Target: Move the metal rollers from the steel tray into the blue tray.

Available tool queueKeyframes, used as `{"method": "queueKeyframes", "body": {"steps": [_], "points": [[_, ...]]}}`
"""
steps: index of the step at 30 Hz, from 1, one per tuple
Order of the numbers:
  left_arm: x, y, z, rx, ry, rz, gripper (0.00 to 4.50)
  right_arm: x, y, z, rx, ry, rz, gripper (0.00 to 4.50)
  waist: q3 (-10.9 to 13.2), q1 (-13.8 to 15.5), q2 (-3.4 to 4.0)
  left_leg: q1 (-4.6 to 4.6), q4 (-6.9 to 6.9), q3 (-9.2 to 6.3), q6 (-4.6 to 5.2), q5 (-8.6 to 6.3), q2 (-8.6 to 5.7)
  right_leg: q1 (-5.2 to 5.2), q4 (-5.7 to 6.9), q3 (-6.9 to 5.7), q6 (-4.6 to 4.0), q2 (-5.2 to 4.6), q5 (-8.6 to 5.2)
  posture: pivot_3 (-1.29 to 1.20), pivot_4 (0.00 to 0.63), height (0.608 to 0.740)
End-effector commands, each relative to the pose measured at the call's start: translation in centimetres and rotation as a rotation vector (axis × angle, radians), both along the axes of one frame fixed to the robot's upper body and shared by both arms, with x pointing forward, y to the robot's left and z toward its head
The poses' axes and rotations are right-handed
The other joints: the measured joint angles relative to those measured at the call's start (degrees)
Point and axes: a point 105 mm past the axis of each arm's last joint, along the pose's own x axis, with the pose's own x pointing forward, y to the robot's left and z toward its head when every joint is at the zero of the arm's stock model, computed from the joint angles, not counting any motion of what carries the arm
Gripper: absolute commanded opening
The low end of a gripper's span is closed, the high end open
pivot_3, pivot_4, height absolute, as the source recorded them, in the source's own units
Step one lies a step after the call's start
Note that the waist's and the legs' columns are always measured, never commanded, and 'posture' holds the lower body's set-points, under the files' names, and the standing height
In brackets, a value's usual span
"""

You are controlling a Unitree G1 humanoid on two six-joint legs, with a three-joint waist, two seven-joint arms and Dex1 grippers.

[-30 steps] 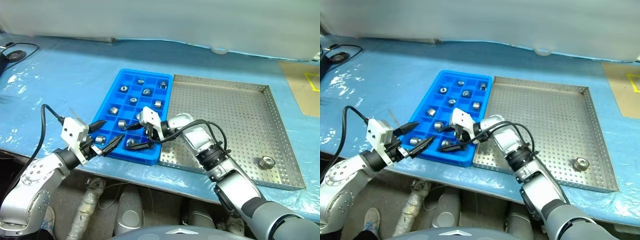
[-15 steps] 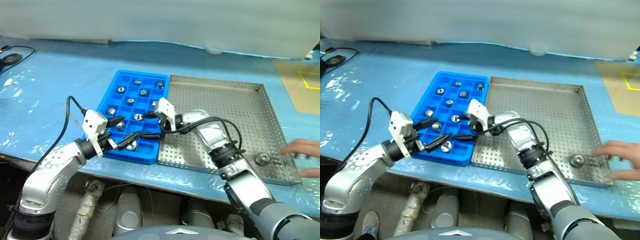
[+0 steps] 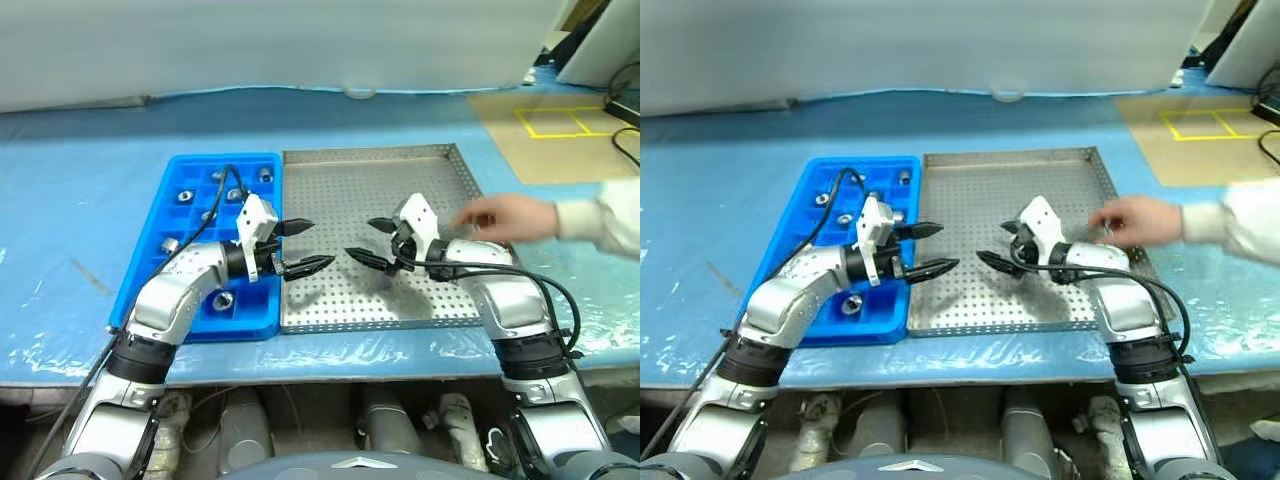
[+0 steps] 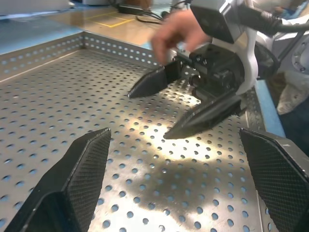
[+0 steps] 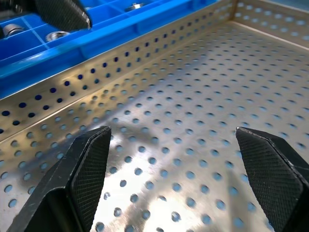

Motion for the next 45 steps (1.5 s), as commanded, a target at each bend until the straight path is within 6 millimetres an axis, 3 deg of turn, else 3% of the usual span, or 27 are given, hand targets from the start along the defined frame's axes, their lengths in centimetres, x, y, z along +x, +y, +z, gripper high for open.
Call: {"method": "queueKeyframes", "body": {"steps": [1,4,10,26,31,36,40,45], "points": [[0.1,-0.7,0.6,0.004,-0.041,-0.058,4.5,-0.4,-1.2,1.3,0.009,-0.048,-0.051,4.33,0.0,-0.05,0.0,0.05,0.0,0.02,0.01,-0.01,0.0,0.04,-0.01,0.0,0.0,0.0,0.0,-0.22,0.15,0.74],[0.2,-1.2,0.5,0.005,-0.042,-0.09,4.5,-0.6,-2.6,1.4,0.008,-0.057,-0.115,4.33,0.0,-0.17,0.0,0.07,0.01,0.06,0.19,-0.11,0.0,0.08,-0.04,0.02,-0.01,-0.02,0.0,-0.26,0.15,0.74],[0.5,-1.6,0.5,0.008,-0.049,-0.115,4.5,-0.9,-3.6,1.4,-0.003,-0.057,-0.157,4.33,0.0,-1.1,0.0,0.07,0.01,0.1,0.25,-0.14,-0.02,0.09,-0.08,0.03,-0.01,-0.03,0.01,-0.28,0.15,0.74],[0.2,-1.7,0.2,0.01,-0.05,-0.12,4.5,-0.5,-3.6,1.2,-0.026,-0.057,-0.151,4.33,0.0,-1.3,0.0,0.06,0.0,0.12,0.33,-0.18,-0.03,0.14,-0.2,0.03,-0.02,-0.05,0.01,-0.26,0.15,0.74],[0.3,-1.2,0.3,0.009,-0.049,-0.094,4.5,-0.6,-1.7,2.0,0.046,-0.053,-0.082,4.33,0.0,-1.32,0.0,0.06,-0.02,0.13,0.34,-0.19,-0.03,0.14,-0.24,0.02,-0.02,-0.05,0.01,-0.22,0.15,0.74],[0.5,0.9,0.3,0.035,-0.061,-0.012,4.5,0.5,0.6,2.3,0.11,-0.044,-0.033,4.33,0.0,-1.25,0.01,0.11,-0.09,0.13,0.33,-0.18,0.0,0.13,-0.23,0.0,-0.02,-0.04,0.01,-0.13,0.15,0.74],[0.2,2.7,0.3,0.048,-0.066,0.068,4.5,1.1,2.6,1.8,0.108,-0.018,0.05,4.33,0.0,-0.77,0.0,0.09,-0.11,0.13,0.33,-0.18,-0.03,0.15,-0.25,-0.05,-0.03,-0.09,0.01,-0.04,0.15,0.74],[-0.8,4.1,0.0,0.061,-0.059,0.149,4.5,1.9,3.5,-0.7,0.046,0.062,0.098,4.33,0.01,0.56,0.01,0.04,-0.19,0.11,0.32,-0.18,-0.02,0.13,-0.31,-0.12,-0.05,-0.1,0.01,0.04,0.15,0.74]]}}
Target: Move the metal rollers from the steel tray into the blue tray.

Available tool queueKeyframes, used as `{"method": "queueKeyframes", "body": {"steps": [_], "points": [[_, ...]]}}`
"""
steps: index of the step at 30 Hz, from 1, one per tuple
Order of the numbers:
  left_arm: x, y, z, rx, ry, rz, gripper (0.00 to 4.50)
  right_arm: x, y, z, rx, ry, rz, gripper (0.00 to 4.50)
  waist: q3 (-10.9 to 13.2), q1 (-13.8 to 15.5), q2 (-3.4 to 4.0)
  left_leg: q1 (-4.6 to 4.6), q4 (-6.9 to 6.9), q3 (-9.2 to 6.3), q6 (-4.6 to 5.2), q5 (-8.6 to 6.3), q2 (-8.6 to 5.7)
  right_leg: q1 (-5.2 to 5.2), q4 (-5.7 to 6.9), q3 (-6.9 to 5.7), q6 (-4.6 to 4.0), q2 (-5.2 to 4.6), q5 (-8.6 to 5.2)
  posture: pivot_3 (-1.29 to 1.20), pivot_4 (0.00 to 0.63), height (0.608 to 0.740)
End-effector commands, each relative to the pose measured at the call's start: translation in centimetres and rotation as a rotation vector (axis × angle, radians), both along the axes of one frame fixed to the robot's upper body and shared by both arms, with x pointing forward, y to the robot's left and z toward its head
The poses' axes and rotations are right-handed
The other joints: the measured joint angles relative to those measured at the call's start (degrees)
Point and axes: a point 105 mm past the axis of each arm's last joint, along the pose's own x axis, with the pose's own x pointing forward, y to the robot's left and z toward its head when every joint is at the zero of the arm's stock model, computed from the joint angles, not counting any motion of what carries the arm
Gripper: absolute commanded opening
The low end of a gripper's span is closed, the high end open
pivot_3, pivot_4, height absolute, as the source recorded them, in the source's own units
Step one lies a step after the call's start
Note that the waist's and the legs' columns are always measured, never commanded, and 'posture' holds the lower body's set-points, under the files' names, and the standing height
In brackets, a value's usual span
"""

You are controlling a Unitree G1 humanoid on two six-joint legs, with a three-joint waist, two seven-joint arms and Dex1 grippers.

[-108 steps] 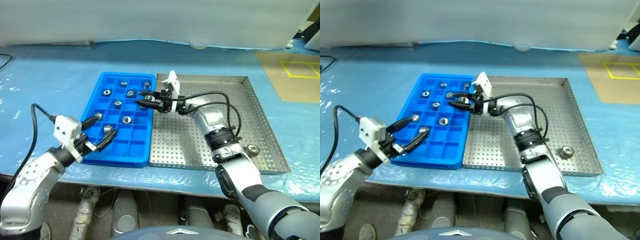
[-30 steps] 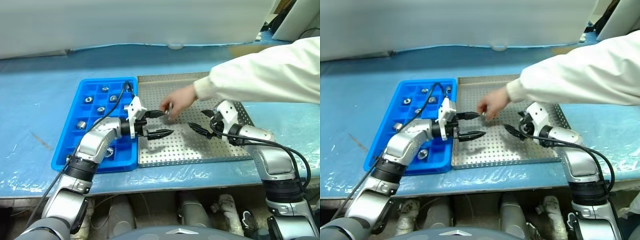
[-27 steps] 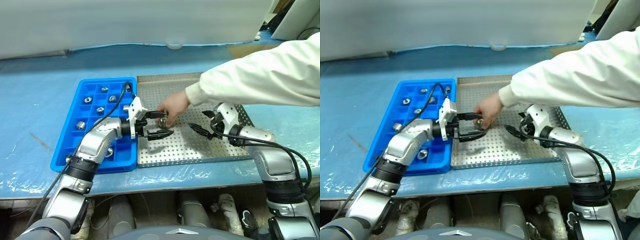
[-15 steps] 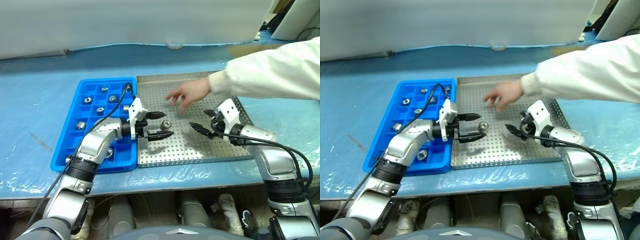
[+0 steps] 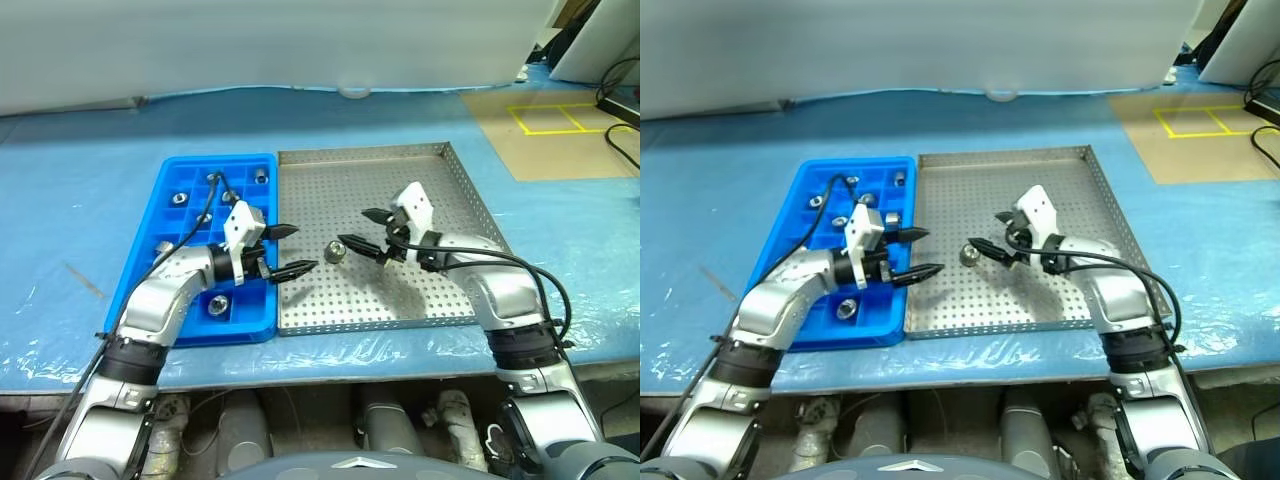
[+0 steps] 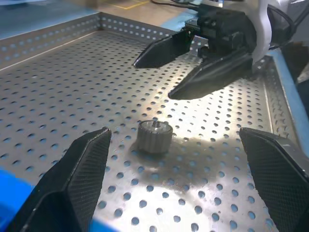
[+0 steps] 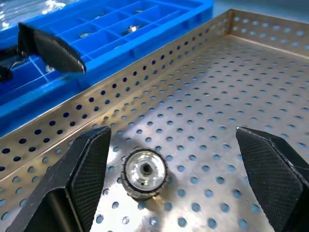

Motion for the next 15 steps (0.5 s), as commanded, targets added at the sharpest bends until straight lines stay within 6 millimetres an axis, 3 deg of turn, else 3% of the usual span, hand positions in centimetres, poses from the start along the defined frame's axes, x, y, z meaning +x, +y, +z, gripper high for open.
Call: {"method": "queueKeyframes", "body": {"steps": [1,4,7,8,13,15], "points": [[-0.6,0.6,1.3,-0.007,-0.048,0.036,4.5,0.5,0.4,-0.9,-0.024,0.015,0.029,4.33,0.0,0.48,0.0,0.0,-0.01,0.0,0.0,0.0,0.01,-0.01,0.0,-0.01,0.0,0.0,0.0,0.06,0.15,0.74],[-0.9,0.9,1.1,-0.004,-0.041,0.057,4.5,1.1,0.3,-2.4,-0.072,0.044,0.025,4.33,0.0,1.39,0.0,-0.02,0.0,-0.01,0.0,0.0,0.01,0.0,0.0,-0.02,0.0,-0.01,0.0,0.06,0.15,0.74],[-0.9,0.9,1.3,-0.005,-0.048,0.069,4.5,1.0,-0.4,-4.3,-0.18,0.055,0.037,3.77,0.0,1.7,0.0,-0.03,0.01,-0.01,0.0,0.0,0.0,0.01,0.02,-0.03,0.0,-0.04,0.0,0.07,0.15,0.74],[-0.9,0.9,1.4,-0.006,-0.05,0.07,4.5,0.9,-0.4,-4.5,-0.182,0.059,0.048,3.38,0.0,1.72,0.0,0.0,0.02,-0.01,0.0,0.0,0.0,0.03,0.02,-0.03,0.0,-0.04,0.0,0.07,0.15,0.74],[-0.4,1.1,1.7,-0.005,-0.066,0.081,4.5,1.1,0.0,-2.7,-0.092,0.025,0.043,1.74,0.0,1.74,0.0,0.04,0.01,-0.03,-0.01,0.0,0.01,0.06,0.03,-0.03,0.0,-0.02,0.0,0.07,0.15,0.74],[-0.4,1.2,1.8,-0.003,-0.071,0.086,4.5,1.2,0.5,-1.2,-0.024,-0.008,0.054,1.72,0.0,1.63,0.0,0.03,0.01,-0.03,-0.01,0.0,0.01,0.04,0.03,-0.02,0.0,-0.02,0.0,0.07,0.15,0.74]]}}
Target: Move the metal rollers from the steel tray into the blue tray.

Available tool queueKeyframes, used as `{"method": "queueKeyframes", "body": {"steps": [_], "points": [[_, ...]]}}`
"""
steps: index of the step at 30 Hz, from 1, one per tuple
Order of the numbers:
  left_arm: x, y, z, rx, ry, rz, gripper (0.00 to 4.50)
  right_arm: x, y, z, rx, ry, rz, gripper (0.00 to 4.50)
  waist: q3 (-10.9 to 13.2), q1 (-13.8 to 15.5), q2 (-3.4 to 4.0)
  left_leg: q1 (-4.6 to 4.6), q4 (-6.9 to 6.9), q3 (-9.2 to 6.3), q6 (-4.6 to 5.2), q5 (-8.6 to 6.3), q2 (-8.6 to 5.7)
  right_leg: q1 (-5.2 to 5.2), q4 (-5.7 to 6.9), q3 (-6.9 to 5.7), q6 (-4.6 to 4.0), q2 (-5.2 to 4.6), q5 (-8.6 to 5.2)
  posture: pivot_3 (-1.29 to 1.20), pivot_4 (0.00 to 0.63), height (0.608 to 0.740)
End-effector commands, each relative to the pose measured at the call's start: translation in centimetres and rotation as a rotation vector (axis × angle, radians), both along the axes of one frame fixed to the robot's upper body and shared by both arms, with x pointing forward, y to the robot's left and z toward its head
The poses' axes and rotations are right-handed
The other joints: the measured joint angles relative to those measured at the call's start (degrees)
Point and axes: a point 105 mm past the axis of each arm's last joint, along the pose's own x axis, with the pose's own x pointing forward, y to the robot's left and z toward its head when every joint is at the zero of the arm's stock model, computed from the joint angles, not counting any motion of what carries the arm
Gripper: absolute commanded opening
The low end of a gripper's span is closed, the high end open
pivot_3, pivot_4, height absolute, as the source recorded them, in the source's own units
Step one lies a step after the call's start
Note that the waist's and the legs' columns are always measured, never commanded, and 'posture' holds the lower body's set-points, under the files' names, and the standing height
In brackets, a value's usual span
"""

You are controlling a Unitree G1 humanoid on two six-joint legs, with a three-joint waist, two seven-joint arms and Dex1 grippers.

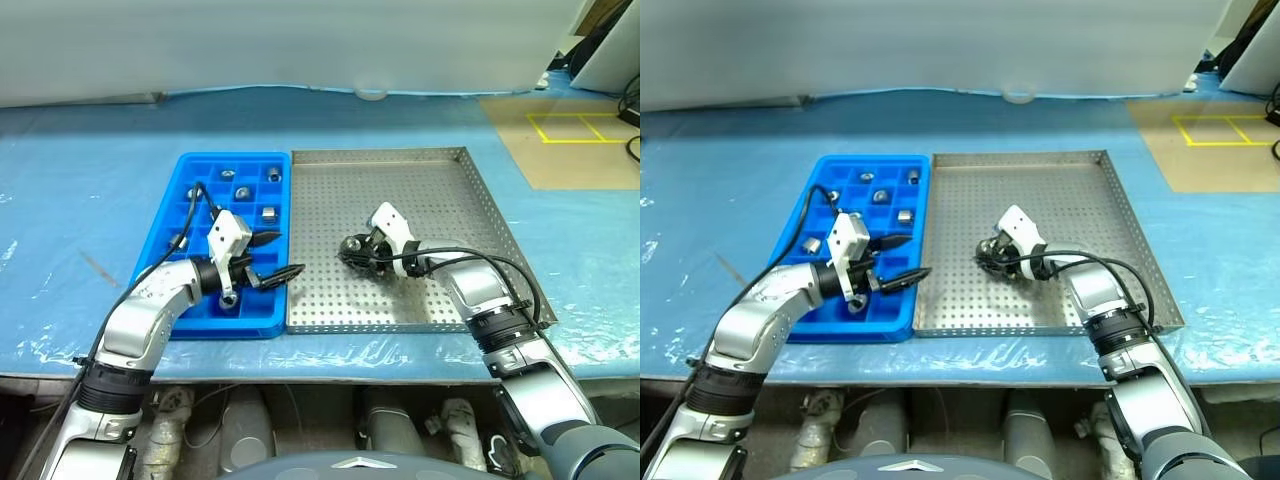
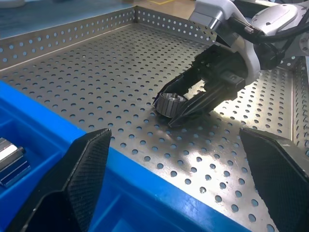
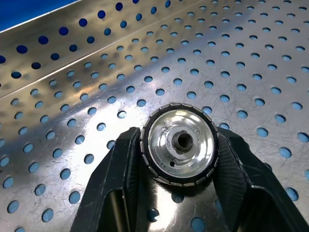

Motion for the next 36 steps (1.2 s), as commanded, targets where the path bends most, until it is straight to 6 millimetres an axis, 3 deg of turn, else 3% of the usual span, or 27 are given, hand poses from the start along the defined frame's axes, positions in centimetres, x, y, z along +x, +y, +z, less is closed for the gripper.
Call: {"method": "queueKeyframes", "body": {"steps": [1,7,10,14,18,23,32,36], "points": [[0.1,0.5,1.6,-0.013,-0.066,0.014,4.5,0.1,1.2,3.7,0.156,-0.082,0.037,1.72,0.0,-0.15,0.0,-0.01,0.0,0.0,0.0,0.0,0.0,-0.02,0.0,0.01,0.0,0.01,0.0,0.1,0.15,0.74],[-0.4,2.2,2.1,-0.017,-0.086,0.104,4.5,0.0,4.5,11.3,0.463,-0.132,0.172,1.72,0.01,-0.25,0.01,-0.09,-0.04,0.0,-0.01,0.0,0.03,-0.17,0.05,0.01,-0.03,0.03,0.02,0.19,0.15,0.74],[-0.9,3.3,1.9,-0.008,-0.088,0.16,4.5,-0.3,6.5,12.4,0.482,-0.128,0.265,1.72,0.0,0.38,0.01,-0.1,-0.08,-0.02,-0.01,0.0,0.06,-0.16,0.03,-0.06,-0.04,0.02,0.0,0.26,0.15,0.74],[-1.7,4.8,1.9,-0.002,-0.098,0.244,4.5,-0.9,8.9,11.7,0.437,-0.091,0.388,1.72,0.01,1.92,0.0,-0.19,-0.11,-0.09,-0.01,0.0,0.12,-0.15,-0.02,-0.23,-0.09,0.01,-0.04,0.33,0.15,0.74],[-2.6,5.3,1.4,0.018,-0.089,0.279,4.5,-1.3,10.3,8.9,0.282,-0.069,0.473,1.72,0.01,4.0,0.01,-0.44,-0.08,-0.22,-0.02,0.01,0.17,-0.21,-0.04,-0.45,-0.11,-0.03,-0.05,0.38,0.15,0.74],[-3.0,5.3,1.4,0.011,-0.087,0.296,4.5,-2.2,10.8,6.4,0.172,-0.03,0.555,1.72,0.02,5.92,0.02,-0.56,-0.06,-0.28,-0.05,0.02,0.26,-0.25,-0.02,-0.57,-0.11,-0.02,-0.06,0.41,0.15,0.74],[-2.8,4.7,1.2,0.009,-0.073,0.266,4.5,-2.9,10.0,3.9,0.04,-0.006,0.595,1.72,0.01,6.29,0.02,-0.56,-0.04,-0.3,-0.06,0.03,0.27,-0.25,-0.01,-0.57,-0.11,0.0,-0.05,0.37,0.15,0.74],[-2.3,4.0,1.2,0.006,-0.071,0.225,4.5,-3.0,9.6,4.0,0.053,-0.01,0.577,3.0,0.01,6.25,0.01,-0.53,-0.02,-0.29,-0.06,0.03,0.27,-0.21,0.02,-0.57,-0.11,-0.01,-0.05,0.33,0.15,0.74]]}}
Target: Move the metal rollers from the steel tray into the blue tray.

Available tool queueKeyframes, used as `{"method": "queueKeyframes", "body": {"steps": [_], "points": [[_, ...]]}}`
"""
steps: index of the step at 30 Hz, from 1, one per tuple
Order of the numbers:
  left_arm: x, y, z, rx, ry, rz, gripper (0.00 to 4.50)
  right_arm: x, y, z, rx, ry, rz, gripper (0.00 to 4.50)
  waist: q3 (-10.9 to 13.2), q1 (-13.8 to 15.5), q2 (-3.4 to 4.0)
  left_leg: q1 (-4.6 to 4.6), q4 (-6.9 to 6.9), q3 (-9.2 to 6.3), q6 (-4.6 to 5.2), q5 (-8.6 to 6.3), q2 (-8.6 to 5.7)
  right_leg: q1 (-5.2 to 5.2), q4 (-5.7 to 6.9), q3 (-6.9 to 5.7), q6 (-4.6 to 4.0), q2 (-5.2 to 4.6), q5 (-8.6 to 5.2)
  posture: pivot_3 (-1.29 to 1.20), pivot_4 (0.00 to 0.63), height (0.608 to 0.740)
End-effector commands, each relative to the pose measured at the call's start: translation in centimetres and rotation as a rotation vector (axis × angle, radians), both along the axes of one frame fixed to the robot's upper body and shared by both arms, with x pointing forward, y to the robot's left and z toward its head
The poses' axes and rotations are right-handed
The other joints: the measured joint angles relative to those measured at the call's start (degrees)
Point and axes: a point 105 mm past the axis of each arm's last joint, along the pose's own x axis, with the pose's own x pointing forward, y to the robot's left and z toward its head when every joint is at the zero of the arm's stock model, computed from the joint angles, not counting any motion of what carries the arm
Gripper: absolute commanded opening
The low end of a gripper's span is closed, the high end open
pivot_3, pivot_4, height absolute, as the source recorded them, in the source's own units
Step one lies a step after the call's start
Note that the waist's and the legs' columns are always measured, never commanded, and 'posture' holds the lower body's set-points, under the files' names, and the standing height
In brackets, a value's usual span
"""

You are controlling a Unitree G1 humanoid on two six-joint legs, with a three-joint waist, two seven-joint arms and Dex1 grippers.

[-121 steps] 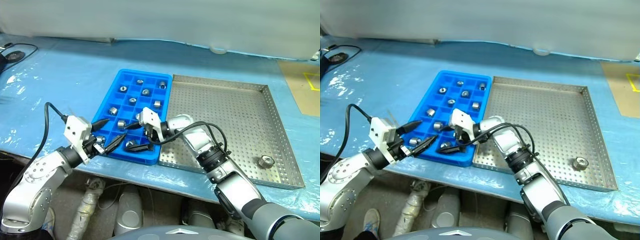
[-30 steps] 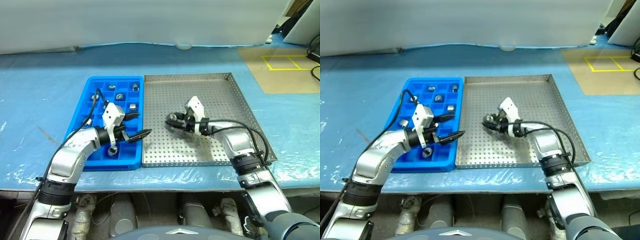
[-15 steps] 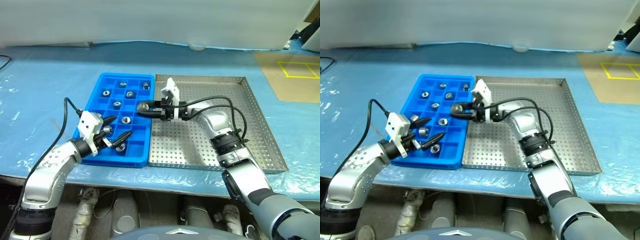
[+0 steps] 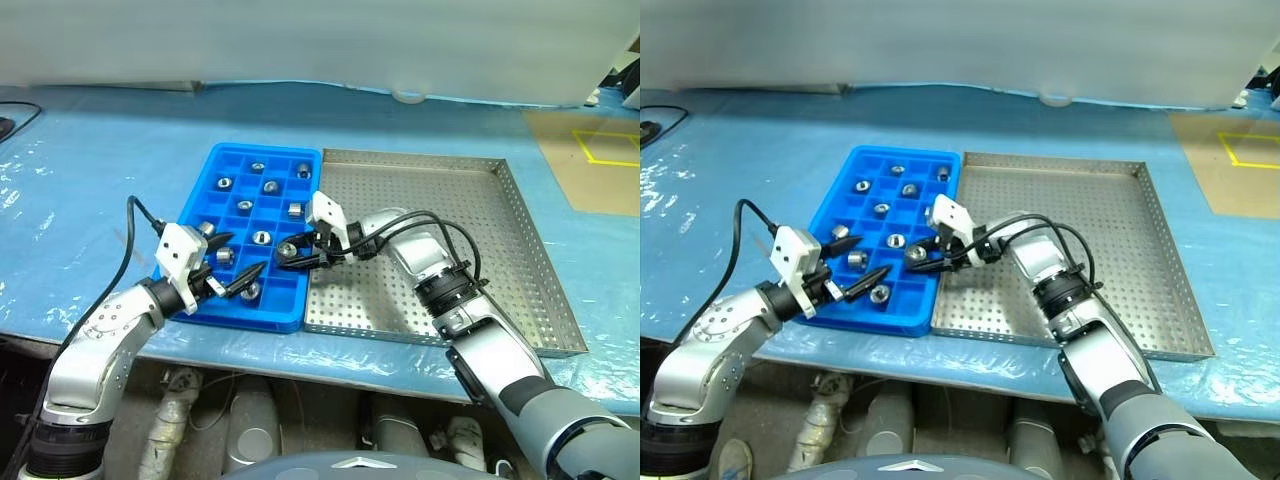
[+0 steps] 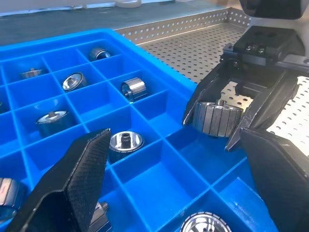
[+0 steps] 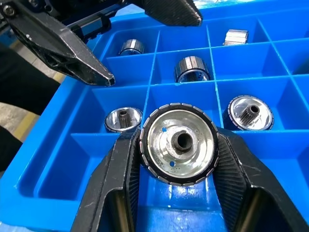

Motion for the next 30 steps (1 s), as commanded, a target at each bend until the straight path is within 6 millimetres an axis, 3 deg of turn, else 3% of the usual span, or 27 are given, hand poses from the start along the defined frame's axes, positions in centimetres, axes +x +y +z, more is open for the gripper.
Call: {"method": "queueKeyframes", "body": {"steps": [1,4,9,14,19,24,30], "points": [[0.3,-0.9,0.8,-0.004,-0.029,-0.053,4.5,0.0,-0.4,0.4,0.014,-0.019,-0.02,3.34,0.0,-0.09,0.0,0.0,0.04,0.0,0.0,0.0,0.0,0.0,0.04,0.01,0.0,0.0,0.0,0.31,0.15,0.74],[0.6,-1.7,0.8,-0.011,-0.024,-0.097,4.5,1.0,-0.8,1.5,0.069,-0.044,-0.101,4.31,0.0,-0.33,0.0,0.02,0.12,0.0,0.0,0.0,0.0,-0.01,0.14,0.04,0.0,0.0,0.01,0.26,0.15,0.74],[2.0,-3.4,0.9,-0.023,-0.025,-0.195,4.5,1.8,-3.5,3.4,0.164,-0.053,-0.232,4.31,0.0,-0.57,0.0,0.06,0.18,0.01,-0.04,0.02,-0.02,-0.02,0.26,0.09,0.0,0.0,0.01,0.12,0.15,0.74],[3.4,-5.5,0.9,-0.026,-0.026,-0.311,4.5,2.1,-8.6,3.1,0.144,-0.073,-0.434,4.31,0.0,-1.94,-0.01,0.07,0.32,0.03,-0.22,0.14,-0.06,0.06,0.3,0.17,0.01,0.0,0.01,-0.01,0.15,0.74],[4.7,-6.9,1.2,-0.04,-0.035,-0.386,4.5,1.3,-12.3,3.2,0.177,-0.092,-0.598,4.31,-0.01,-5.18,-0.01,0.16,0.27,0.09,-0.27,0.16,-0.08,0.03,0.29,0.3,0.02,0.04,0.02,-0.12,0.15,0.74],[7.4,-7.3,3.1,-0.147,-0.128,-0.312,4.5,0.7,-14.1,5.5,0.367,-0.099,-0.738,4.31,-0.01,-7.87,-0.02,0.42,0.23,0.24,-0.27,0.17,-0.16,0.06,0.3,0.6,0.05,0.11,0.03,-0.18,0.15,0.74],[7.1,-8.4,2.7,-0.17,-0.124,-0.353,4.5,0.6,-15.3,6.2,0.423,-0.11,-0.811,4.31,-0.01,-8.43,-0.03,0.54,0.16,0.29,-0.23,0.16,-0.2,0.12,0.24,0.64,0.07,0.09,0.04,-0.18,0.15,0.74]]}}
